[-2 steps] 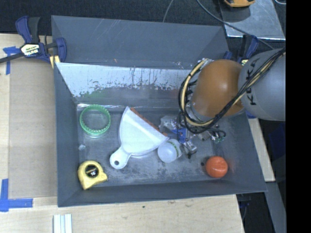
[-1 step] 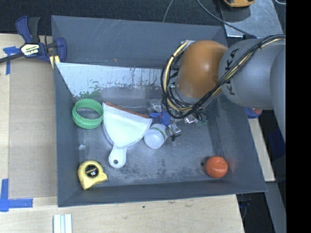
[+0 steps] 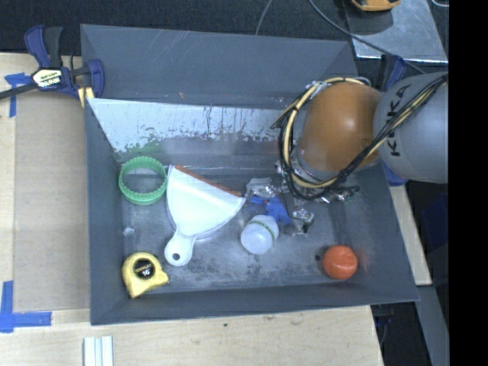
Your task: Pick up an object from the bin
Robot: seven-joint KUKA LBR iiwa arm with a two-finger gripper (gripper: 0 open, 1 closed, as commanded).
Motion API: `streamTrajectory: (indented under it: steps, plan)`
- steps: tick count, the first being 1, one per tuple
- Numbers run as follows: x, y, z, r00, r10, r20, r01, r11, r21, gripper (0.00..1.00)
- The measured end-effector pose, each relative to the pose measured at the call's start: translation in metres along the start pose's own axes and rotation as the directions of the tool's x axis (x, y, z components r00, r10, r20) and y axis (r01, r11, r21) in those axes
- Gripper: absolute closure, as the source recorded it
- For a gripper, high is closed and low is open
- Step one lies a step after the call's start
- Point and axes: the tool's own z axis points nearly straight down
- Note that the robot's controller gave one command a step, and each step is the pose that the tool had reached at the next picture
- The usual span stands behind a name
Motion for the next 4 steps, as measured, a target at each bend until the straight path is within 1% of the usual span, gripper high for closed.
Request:
streamTrajectory:
  steps: [1, 2, 3, 4]
  plan:
    - [0.014, 0.042, 0.0, 0.999, 0.04, 0.001, -0.04, 0.999, 0.0, 0.0]
    - [0.041, 0.091, -0.001, 0.997, 0.072, 0.007, -0.072, 0.997, 0.003, 0.0]
    - [0.041, 0.091, 0.0, 0.998, 0.07, 0.005, -0.07, 0.998, 0.002, 1.0]
    - [0.001, 0.068, -0.088, 0.998, 0.064, 0.016, -0.064, 0.998, 0.01, 1.0]
